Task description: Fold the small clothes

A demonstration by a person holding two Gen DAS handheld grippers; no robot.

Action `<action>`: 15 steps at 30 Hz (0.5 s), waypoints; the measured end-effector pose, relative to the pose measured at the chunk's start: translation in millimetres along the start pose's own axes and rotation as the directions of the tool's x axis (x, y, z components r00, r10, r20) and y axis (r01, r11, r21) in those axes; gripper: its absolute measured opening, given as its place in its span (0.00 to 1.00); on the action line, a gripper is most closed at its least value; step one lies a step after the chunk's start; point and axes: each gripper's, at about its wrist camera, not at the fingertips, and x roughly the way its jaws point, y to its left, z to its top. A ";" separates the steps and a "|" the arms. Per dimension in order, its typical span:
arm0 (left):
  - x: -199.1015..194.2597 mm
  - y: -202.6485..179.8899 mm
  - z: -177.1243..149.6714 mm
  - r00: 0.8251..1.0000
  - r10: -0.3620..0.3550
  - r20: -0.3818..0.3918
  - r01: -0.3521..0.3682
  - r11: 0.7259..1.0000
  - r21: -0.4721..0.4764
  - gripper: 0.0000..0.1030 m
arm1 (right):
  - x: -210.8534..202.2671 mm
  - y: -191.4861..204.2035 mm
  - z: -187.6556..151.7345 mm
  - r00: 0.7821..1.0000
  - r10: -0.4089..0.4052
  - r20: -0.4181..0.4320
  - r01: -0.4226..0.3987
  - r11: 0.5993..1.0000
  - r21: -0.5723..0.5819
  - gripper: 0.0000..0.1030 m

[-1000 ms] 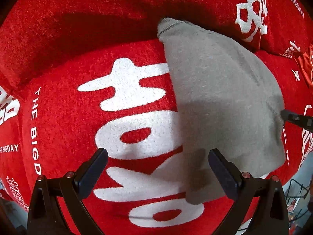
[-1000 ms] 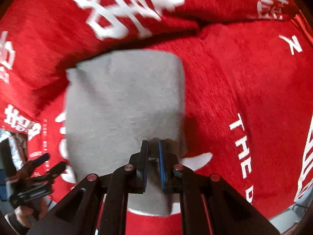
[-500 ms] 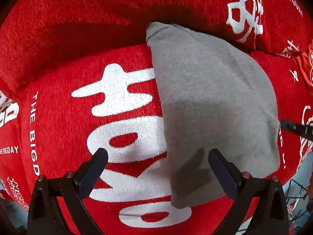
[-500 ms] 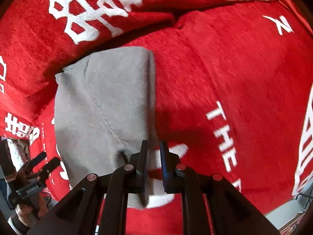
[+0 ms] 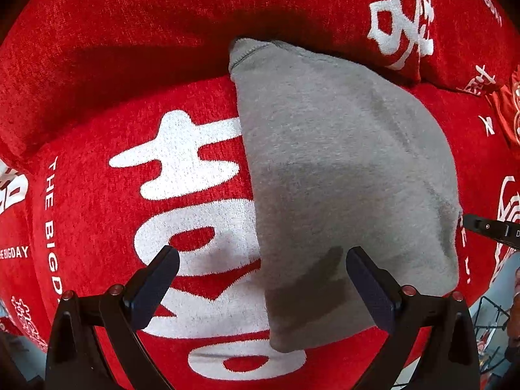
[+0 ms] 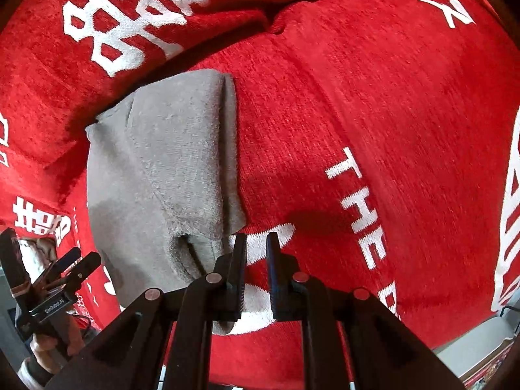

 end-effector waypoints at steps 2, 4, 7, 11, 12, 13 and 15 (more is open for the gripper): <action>3.5 0.9 1.3 1.000 0.014 -0.017 -0.014 1.000 -0.009 1.00 | 0.1 -1.6 1.3 1.000 0.005 -0.002 -0.005 1.000 0.003 0.13; 3.4 2.7 1.9 1.000 0.023 -0.007 -0.023 1.000 -0.017 1.00 | 0.4 -2.6 2.8 1.000 0.012 -0.002 -0.012 1.000 0.006 0.20; -2.6 8.7 4.6 0.999 0.000 0.037 0.001 0.999 -0.044 1.00 | -2.7 -5.0 6.3 0.999 0.035 0.017 -0.035 0.999 0.014 0.67; -7.0 19.7 13.8 0.997 -0.056 0.050 0.060 0.994 -0.094 1.00 | -7.6 -10.3 12.7 0.992 0.122 0.042 -0.123 0.992 0.031 0.68; -6.8 22.8 17.7 0.997 -0.067 0.049 0.072 0.992 -0.107 1.00 | -7.5 -12.4 14.9 0.987 0.153 0.046 -0.155 0.987 0.040 0.68; -6.3 24.9 20.5 0.996 -0.075 0.046 0.080 0.990 -0.114 1.00 | -6.9 -14.4 18.6 0.981 0.186 0.048 -0.189 0.981 0.048 0.68; -4.0 30.3 26.8 0.996 -0.081 0.039 0.086 0.987 -0.139 1.00 | -3.4 -17.1 25.9 0.969 0.243 0.044 -0.245 0.968 0.055 0.68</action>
